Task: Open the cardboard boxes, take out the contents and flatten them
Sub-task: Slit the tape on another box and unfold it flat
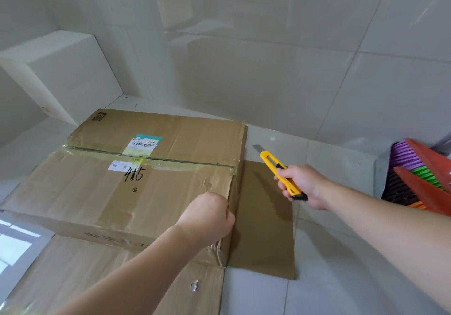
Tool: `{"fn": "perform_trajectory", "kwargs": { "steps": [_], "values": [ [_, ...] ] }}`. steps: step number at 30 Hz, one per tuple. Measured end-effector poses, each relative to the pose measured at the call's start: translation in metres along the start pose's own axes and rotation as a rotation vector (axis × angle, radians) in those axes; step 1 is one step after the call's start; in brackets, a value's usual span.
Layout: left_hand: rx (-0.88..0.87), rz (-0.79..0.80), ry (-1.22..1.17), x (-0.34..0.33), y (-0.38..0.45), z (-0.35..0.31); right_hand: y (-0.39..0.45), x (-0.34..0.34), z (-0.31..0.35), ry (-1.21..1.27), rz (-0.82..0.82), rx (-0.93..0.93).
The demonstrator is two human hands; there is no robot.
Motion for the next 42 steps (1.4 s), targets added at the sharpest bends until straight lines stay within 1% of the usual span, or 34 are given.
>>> {"fn": "perform_trajectory", "kwargs": {
  "steps": [3, 6, 11, 14, 18, 22, 25, 28, 31, 35, 37, 39, 42],
  "values": [
    [0.004, -0.029, -0.003, 0.001, 0.0, 0.002, -0.003, -0.003, -0.011, -0.087, 0.019, -0.017],
    [-0.007, -0.046, 0.032, 0.0, 0.001, 0.001, -0.006, -0.012, -0.009, -0.111, 0.028, 0.028],
    [-0.072, -0.043, 0.067, -0.001, 0.003, -0.002, -0.011, -0.017, -0.002, -0.171, -0.044, 0.102],
    [-0.078, -0.098, 0.082, 0.01, -0.003, 0.009, -0.015, -0.018, 0.001, -0.214, -0.053, 0.118],
    [0.091, -0.167, 0.09, 0.029, -0.018, 0.065, -0.022, -0.027, 0.003, -0.309, -0.044, 0.173],
    [0.212, -0.192, 0.157, 0.041, -0.041, 0.12, -0.028, -0.067, 0.007, -0.376, 0.012, 0.222],
    [0.306, -0.272, 0.156, 0.053, -0.062, 0.162, -0.03, -0.097, 0.016, -0.477, -0.044, 0.26],
    [0.414, -0.345, 0.107, 0.064, -0.086, 0.207, -0.027, -0.128, 0.02, -0.528, -0.054, 0.27],
    [0.503, -0.401, 0.076, 0.075, -0.11, 0.248, -0.025, -0.144, 0.022, -0.587, -0.137, 0.284],
    [0.606, -0.447, 0.056, 0.083, -0.137, 0.301, -0.024, -0.159, 0.024, -0.78, -0.246, 0.342],
    [0.677, -0.481, 0.035, 0.086, -0.151, 0.328, -0.025, -0.167, 0.027, -0.819, -0.267, 0.348],
    [0.747, -0.481, -0.016, 0.083, -0.163, 0.352, -0.028, -0.17, 0.029, -0.85, -0.296, 0.351],
    [0.783, -0.479, -0.046, 0.076, -0.17, 0.376, -0.029, -0.171, 0.026, -0.903, -0.341, 0.343]
  ]
}}
Point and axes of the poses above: each hand's wrist, its own y-axis towards the middle knuckle, its own x-axis out of the back of the hand, z = x × y, the point moved 10 cm from there along y, towards the middle knuckle, and after that the axes turned 9 degrees about -x, right-handed, at the moved point
